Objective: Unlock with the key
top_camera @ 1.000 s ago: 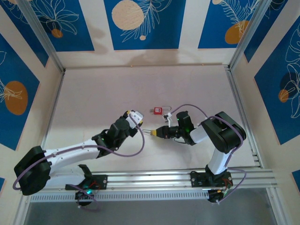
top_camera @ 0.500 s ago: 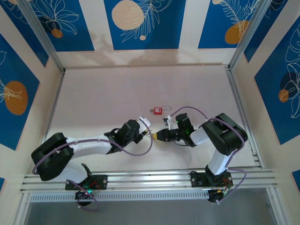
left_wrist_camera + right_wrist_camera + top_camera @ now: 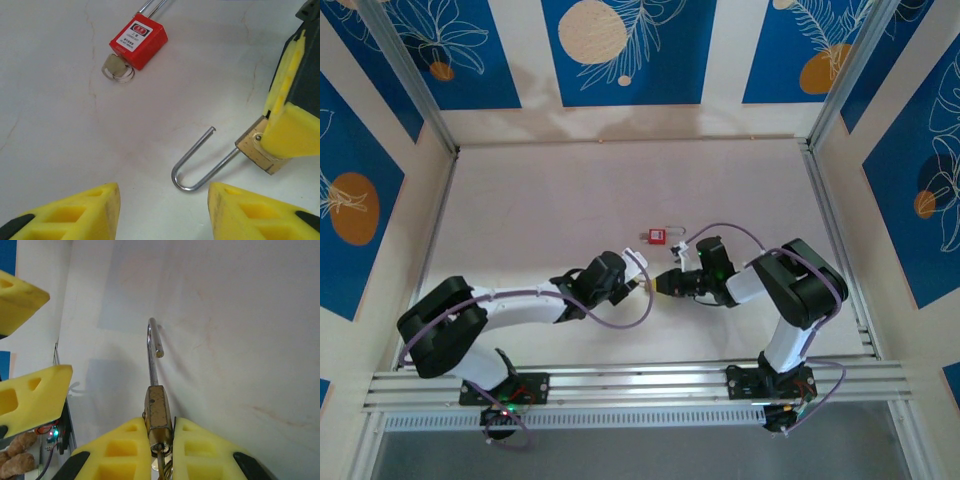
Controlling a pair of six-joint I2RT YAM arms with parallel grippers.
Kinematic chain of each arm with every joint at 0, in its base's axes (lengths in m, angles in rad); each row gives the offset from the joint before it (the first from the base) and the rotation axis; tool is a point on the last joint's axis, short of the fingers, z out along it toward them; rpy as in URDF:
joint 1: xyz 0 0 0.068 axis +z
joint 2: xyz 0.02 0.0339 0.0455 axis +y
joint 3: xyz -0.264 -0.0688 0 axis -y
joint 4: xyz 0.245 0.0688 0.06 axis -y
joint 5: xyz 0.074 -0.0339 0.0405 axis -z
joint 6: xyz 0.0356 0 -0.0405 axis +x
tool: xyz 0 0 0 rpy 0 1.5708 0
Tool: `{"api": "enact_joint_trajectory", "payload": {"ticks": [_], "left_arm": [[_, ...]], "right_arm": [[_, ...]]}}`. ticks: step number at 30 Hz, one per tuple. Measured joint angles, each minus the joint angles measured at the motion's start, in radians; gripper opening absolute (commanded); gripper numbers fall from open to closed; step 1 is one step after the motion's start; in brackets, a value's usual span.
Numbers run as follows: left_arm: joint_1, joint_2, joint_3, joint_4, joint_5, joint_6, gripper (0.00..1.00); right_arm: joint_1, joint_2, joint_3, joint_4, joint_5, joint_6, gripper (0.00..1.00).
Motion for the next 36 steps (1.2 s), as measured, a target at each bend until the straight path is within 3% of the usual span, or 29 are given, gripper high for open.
{"api": "enact_joint_trajectory", "payload": {"ticks": [10,15,18,29,36], "left_arm": [[0.0,-0.066,0.0,-0.048,-0.084,-0.004,0.54],[0.0,-0.182,0.0,-0.05,-0.153,-0.025,0.69],[0.0,-0.229,-0.002,-0.044,-0.187,-0.037,0.74],[0.011,-0.38,-0.043,-0.067,-0.226,-0.051,0.76],[0.011,-0.456,-0.063,-0.077,-0.227,-0.066,0.77]], "right_arm": [[-0.02,0.002,0.034,-0.052,-0.045,0.023,0.33],[-0.018,-0.024,0.06,-0.133,-0.03,0.031,0.39],[-0.018,-0.046,0.077,-0.199,0.004,0.031,0.43],[-0.019,-0.124,0.161,-0.465,0.168,0.003,0.6],[-0.02,-0.144,0.219,-0.617,0.275,-0.037,0.62]]}}
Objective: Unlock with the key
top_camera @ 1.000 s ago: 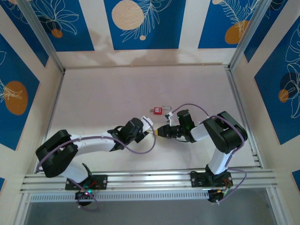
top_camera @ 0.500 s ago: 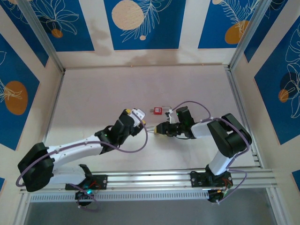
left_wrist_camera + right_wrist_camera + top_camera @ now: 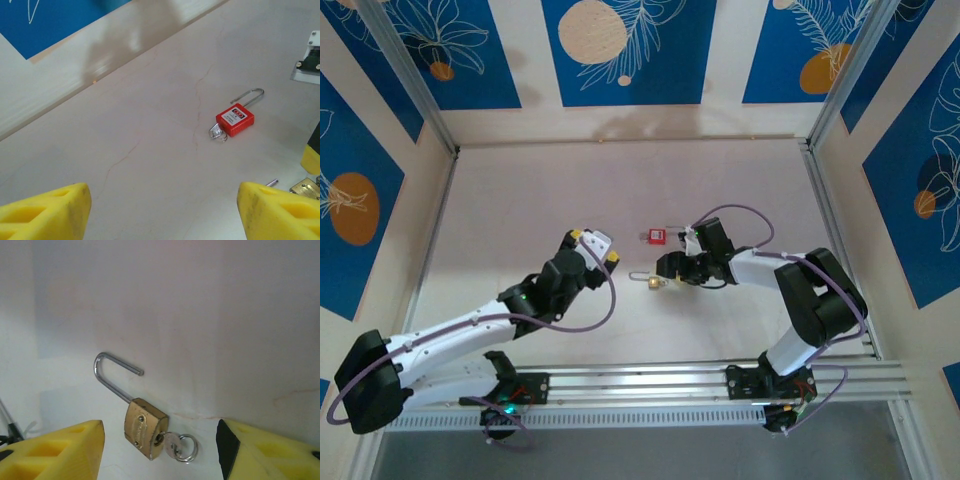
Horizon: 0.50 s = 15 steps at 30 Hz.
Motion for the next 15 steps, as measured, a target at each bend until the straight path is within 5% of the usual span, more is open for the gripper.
{"api": "enact_joint_trajectory", "payload": {"ticks": [7,10,13,15], "left_arm": [[0.0,-0.032,-0.024,-0.014,-0.003,0.0,0.79],[0.0,-0.043,-0.026,-0.018,-0.011,0.003,0.99],[0.002,-0.053,-0.026,-0.029,-0.026,-0.005,1.0],[0.002,-0.063,-0.022,-0.055,-0.051,-0.006,1.0]], "right_arm": [[0.0,-0.022,0.021,-0.088,0.058,-0.028,0.62],[-0.002,-0.041,0.033,-0.138,0.083,-0.039,0.63],[-0.005,-0.083,0.056,-0.194,0.105,-0.056,0.64],[-0.005,-0.128,0.084,-0.238,0.118,-0.069,0.98]]}}
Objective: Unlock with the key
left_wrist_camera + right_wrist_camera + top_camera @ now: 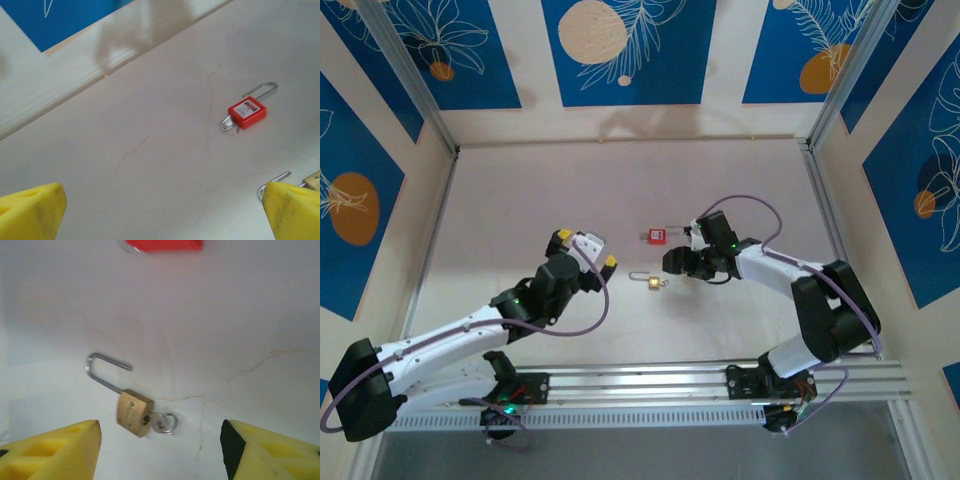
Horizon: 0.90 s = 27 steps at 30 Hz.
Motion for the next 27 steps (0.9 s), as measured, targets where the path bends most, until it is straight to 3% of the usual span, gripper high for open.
{"api": "enact_joint_trajectory", "payload": {"ticks": [9,19,24,27], "left_arm": [[-0.001,-0.092,0.09,-0.137,-0.113,0.0,1.0],[-0.001,-0.198,0.159,-0.235,-0.007,0.015,1.0],[-0.001,-0.274,0.03,-0.058,0.043,0.151,1.0],[0.0,-0.277,-0.136,0.146,0.061,0.296,1.0]], "right_arm": [[0.026,-0.263,0.168,-0.151,0.1,-0.072,0.99],[0.092,-0.535,0.208,-0.188,0.175,0.036,0.99],[0.093,-0.563,0.158,-0.17,0.274,0.006,0.99],[0.093,-0.56,0.07,-0.126,0.329,-0.107,0.99]]}}
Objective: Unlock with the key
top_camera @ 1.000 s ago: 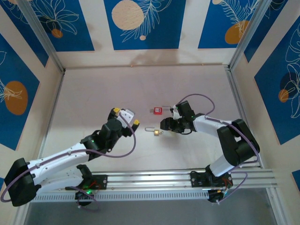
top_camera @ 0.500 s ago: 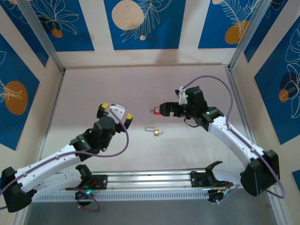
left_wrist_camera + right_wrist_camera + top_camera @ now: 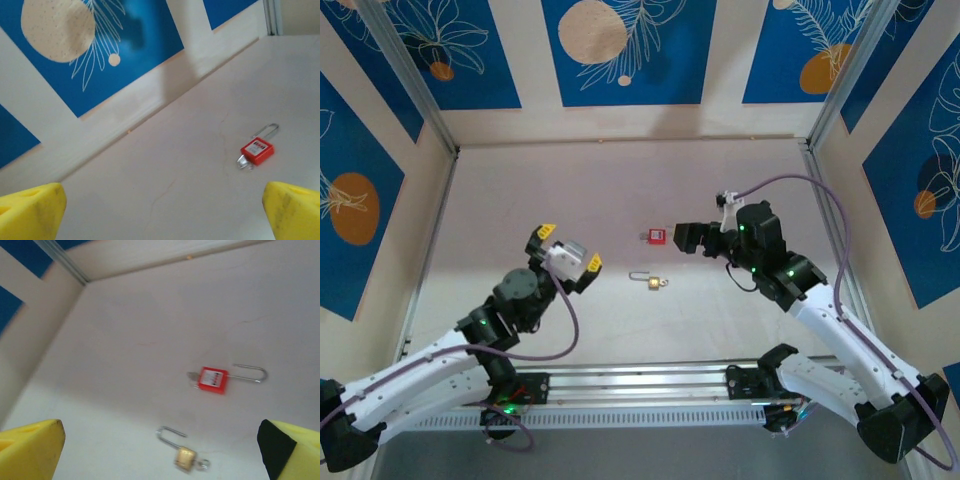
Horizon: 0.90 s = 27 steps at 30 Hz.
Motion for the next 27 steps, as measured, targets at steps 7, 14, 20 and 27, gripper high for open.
{"api": "enact_joint_trajectory", "payload": {"ticks": [7,14,20,27], "left_arm": [[0.089,0.218,-0.195,0.38,-0.031,0.107,1.0],[0.225,0.275,-0.285,0.599,-0.031,-0.002,1.0],[0.341,0.254,-0.305,0.608,-0.007,-0.013,1.0],[0.492,0.34,-0.383,0.664,0.026,-0.048,1.0]], "right_arm": [[0.002,0.038,-0.203,0.157,-0.009,-0.439,0.99],[-0.052,-0.013,-0.288,0.283,-0.07,-0.617,0.99],[-0.087,-0.043,-0.309,0.335,-0.141,-0.641,0.99],[-0.099,-0.04,-0.316,0.343,-0.206,-0.645,0.99]]}}
